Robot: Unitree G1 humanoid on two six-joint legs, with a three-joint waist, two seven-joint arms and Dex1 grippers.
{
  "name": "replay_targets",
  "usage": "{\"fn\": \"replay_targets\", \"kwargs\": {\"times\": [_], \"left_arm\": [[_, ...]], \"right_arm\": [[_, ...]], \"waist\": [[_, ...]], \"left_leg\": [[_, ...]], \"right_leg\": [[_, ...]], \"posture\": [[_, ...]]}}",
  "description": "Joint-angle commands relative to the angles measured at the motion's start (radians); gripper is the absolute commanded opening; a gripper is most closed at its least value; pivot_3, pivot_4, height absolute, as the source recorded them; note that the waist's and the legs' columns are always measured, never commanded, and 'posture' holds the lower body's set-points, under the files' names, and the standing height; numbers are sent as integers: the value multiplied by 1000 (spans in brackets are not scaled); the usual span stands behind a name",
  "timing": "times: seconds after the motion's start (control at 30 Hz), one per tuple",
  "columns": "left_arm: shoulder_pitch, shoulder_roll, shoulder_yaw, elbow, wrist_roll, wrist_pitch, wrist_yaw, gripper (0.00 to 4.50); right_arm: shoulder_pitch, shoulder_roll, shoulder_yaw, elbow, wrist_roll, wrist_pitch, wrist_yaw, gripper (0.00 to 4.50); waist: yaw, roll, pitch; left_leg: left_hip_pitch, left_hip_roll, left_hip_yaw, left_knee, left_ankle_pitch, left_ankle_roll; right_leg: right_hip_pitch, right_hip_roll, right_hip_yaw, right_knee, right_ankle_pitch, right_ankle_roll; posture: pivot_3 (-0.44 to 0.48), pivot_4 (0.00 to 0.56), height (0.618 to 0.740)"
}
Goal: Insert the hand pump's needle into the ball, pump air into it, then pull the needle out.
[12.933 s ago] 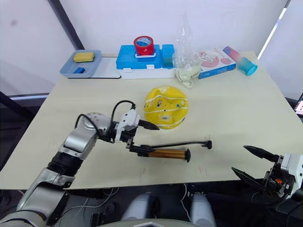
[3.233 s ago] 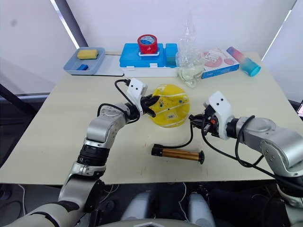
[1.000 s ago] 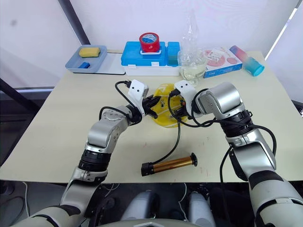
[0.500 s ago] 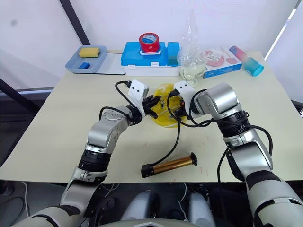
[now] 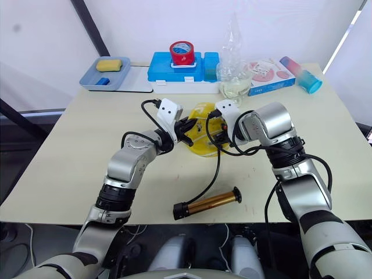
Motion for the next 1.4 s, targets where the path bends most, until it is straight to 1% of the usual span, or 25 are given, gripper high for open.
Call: {"fn": "replay_targets", "kwargs": {"times": [0.03, 0.27, 0.5, 0.67, 0.87, 1.13, 1.4], "left_arm": [[-9, 4, -11, 0, 1, -11, -13, 37], [-7, -4, -19, 0, -18, -3, -37, 37], [11, -7, -54, -28, -53, 32, -109, 37], [20, 0, -69, -28, -62, 43, -144, 37], [25, 2, -75, -25, -61, 42, -151, 37], [22, 0, -74, -11, -58, 38, -155, 37], [22, 2, -71, -13, -60, 36, -158, 37]], "right_arm": [[13, -8, -34, 21, -32, 21, -40, 296], [-10, 32, -43, 47, -34, 17, -49, 296], [-75, 117, -59, 109, -40, 2, -64, 296], [-118, 167, -87, 163, -52, -18, -73, 296], [-145, 212, -139, 185, -48, -16, -87, 296], [-141, 242, -148, 159, -20, -25, -55, 296], [-128, 248, -138, 222, -53, -63, -70, 296]], "waist": [[0, 0, 0], [-1, 0, 0], [-13, 0, 0], [-16, 0, -1], [-19, -1, -1], [-19, -1, -1], [-19, -1, -1]], "left_leg": [[0, 0, 0, 0, 0, 0], [0, 0, 0, 0, 0, 0], [2, 0, 0, -2, 0, 0], [3, 0, 1, -3, 0, 0], [6, 0, 2, -5, 0, 0], [12, 1, 4, -9, 0, 1], [13, 2, 5, -11, 0, 0]], "right_leg": [[0, 0, 0, 0, 0, 0], [0, 0, 0, 1, 0, 0], [0, 0, 0, 1, 0, 0], [0, 0, 1, 2, 0, -1], [1, 0, 2, 3, -1, -1], [3, 0, 4, 4, -2, -3], [3, 0, 5, 4, -2, -4]], "posture": [[0, 150, 737], [0, 150, 737], [0, 150, 737], [0, 150, 737], [0, 150, 737], [0, 150, 737], [0, 150, 737]]}}
